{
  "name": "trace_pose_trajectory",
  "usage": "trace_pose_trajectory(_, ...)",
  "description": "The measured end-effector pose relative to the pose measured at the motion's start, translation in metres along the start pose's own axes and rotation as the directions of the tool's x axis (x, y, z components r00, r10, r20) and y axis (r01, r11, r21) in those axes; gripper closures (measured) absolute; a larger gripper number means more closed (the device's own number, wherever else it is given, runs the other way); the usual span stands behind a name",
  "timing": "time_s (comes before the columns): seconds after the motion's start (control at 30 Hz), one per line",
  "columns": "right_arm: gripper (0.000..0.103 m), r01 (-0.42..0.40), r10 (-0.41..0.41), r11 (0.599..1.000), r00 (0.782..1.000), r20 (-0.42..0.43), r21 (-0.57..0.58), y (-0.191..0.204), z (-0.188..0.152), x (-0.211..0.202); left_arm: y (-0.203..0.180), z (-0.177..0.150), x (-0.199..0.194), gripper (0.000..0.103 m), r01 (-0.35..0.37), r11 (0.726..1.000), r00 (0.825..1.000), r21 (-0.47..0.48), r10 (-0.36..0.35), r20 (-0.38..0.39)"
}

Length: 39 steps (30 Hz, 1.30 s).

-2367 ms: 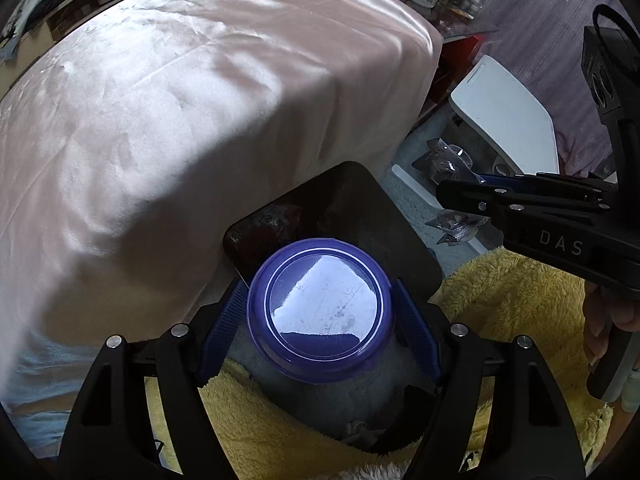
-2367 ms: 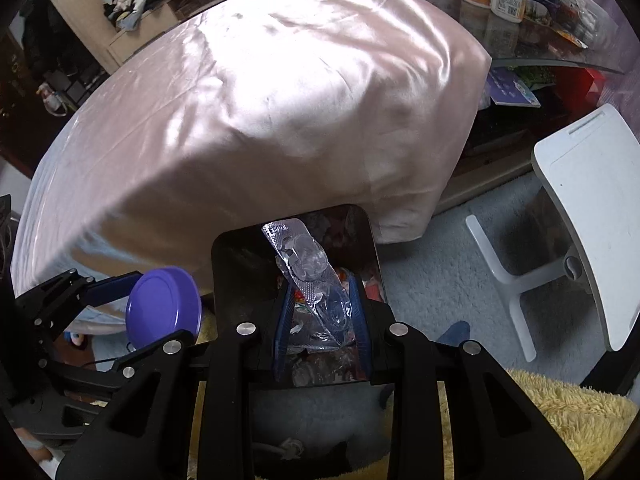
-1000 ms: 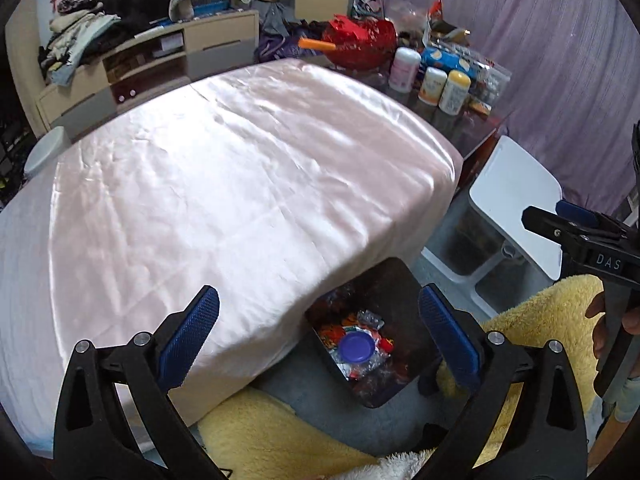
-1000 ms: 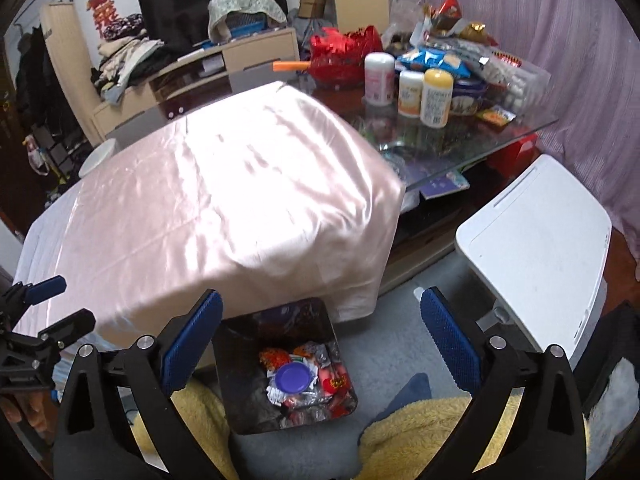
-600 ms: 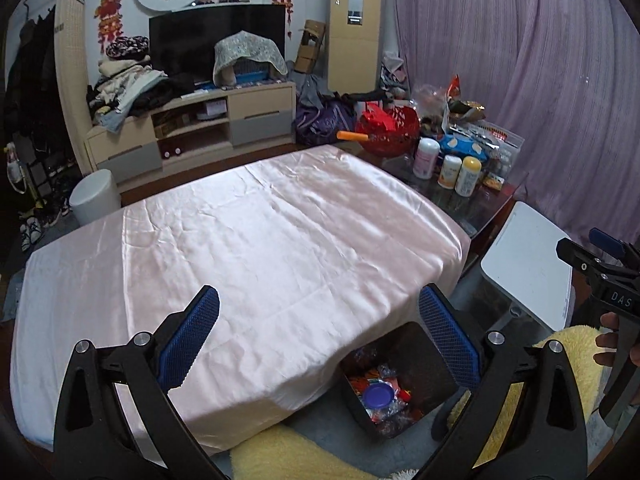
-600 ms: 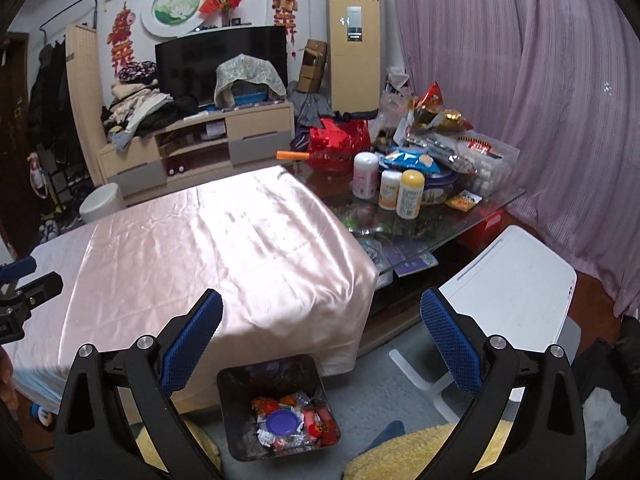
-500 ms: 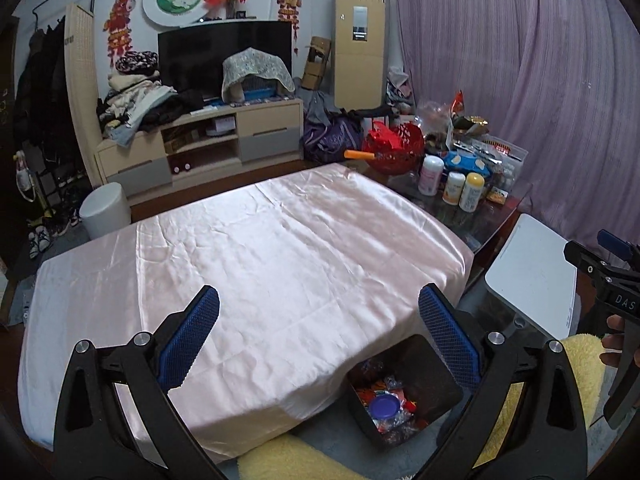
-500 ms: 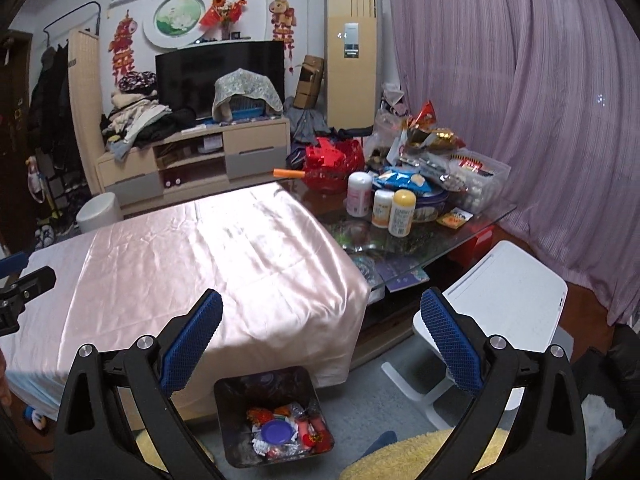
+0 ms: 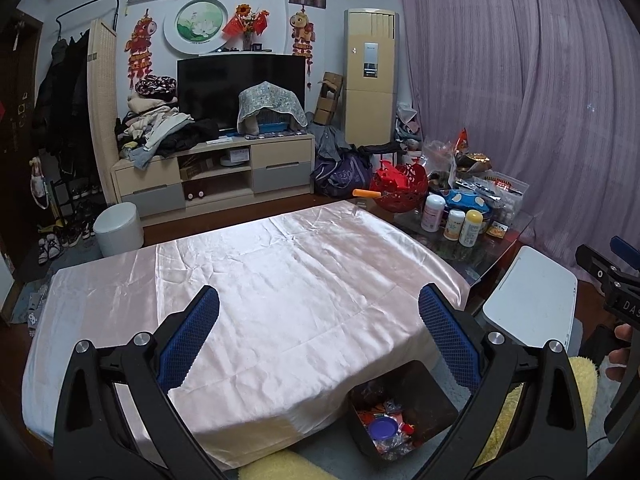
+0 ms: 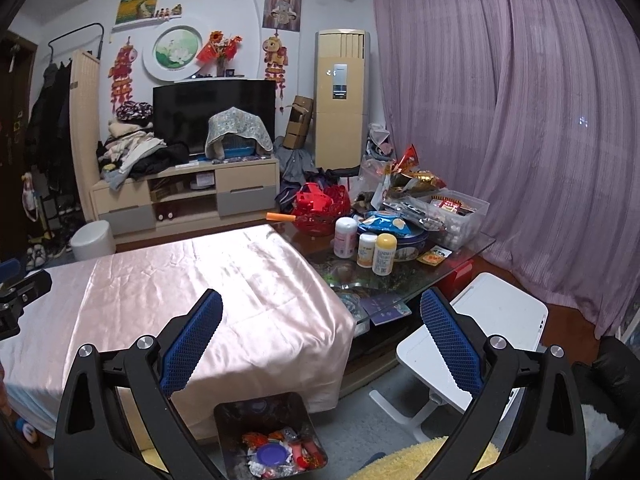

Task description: Collect trash

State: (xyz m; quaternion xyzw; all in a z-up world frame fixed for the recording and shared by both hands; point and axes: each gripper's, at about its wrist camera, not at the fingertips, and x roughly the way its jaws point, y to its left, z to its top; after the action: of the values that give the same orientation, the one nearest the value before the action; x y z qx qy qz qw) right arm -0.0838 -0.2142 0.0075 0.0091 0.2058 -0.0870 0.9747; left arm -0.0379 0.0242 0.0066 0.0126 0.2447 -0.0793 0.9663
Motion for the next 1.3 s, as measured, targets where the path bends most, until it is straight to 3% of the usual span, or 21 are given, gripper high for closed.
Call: trace_pose_trajectory(1.3, 0.003, 0.002, -0.002, 1.000, 1.000, -0.012, 0.006, 0.008, -0.009, -0.011, -0.006, -0.006, -0.011, 0.008, 0.035, 0.999, 0.999, 0.007, -0.035, 0.006)
